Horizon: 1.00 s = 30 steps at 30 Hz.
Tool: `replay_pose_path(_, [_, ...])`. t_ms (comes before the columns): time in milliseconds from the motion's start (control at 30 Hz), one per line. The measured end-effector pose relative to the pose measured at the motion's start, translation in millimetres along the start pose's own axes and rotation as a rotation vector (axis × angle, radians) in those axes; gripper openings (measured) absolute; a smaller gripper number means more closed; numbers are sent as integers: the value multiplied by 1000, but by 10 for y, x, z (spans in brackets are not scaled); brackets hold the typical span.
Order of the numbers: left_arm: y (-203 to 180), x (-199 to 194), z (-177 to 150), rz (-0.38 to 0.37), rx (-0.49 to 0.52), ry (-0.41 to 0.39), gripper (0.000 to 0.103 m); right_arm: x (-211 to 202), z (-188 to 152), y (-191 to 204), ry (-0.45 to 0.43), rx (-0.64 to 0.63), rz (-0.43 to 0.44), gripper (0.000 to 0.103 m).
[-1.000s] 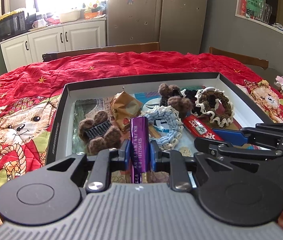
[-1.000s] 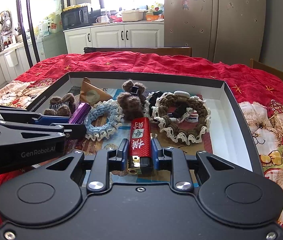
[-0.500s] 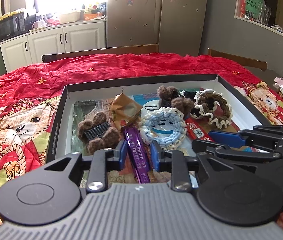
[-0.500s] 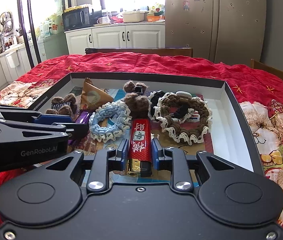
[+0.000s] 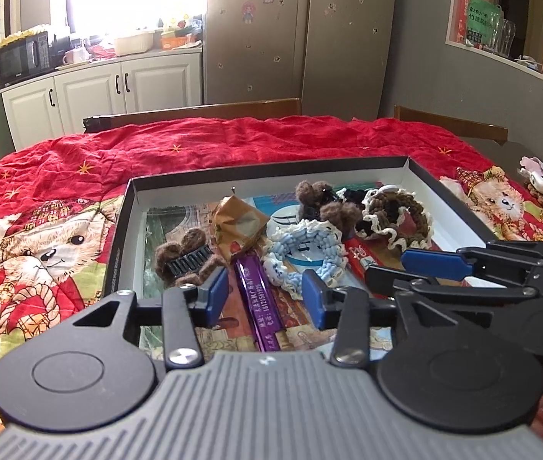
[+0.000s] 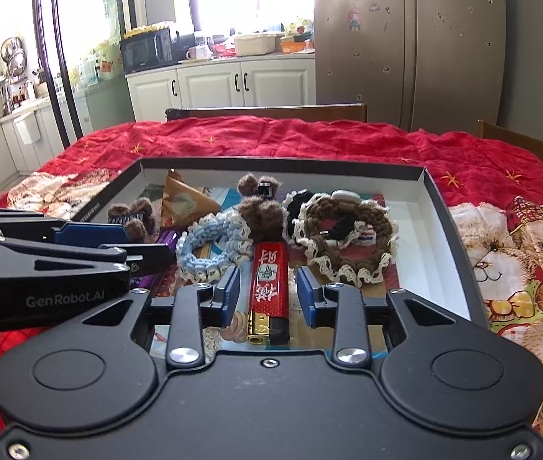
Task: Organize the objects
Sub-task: 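Open the left tool releasing the purple tube while the right tool lowers and releases the red tube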
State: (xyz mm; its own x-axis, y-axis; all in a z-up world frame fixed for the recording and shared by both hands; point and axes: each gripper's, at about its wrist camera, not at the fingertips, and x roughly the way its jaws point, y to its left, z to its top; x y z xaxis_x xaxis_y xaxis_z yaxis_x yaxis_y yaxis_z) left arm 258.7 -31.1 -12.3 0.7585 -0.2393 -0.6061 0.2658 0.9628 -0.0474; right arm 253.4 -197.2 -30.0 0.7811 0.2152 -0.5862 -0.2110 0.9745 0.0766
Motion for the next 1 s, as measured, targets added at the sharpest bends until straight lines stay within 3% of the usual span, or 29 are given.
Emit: replay_pose_path(1000, [-106,-690,57,-4,16,-94,77,-819,52,79,-68,-27,22,34])
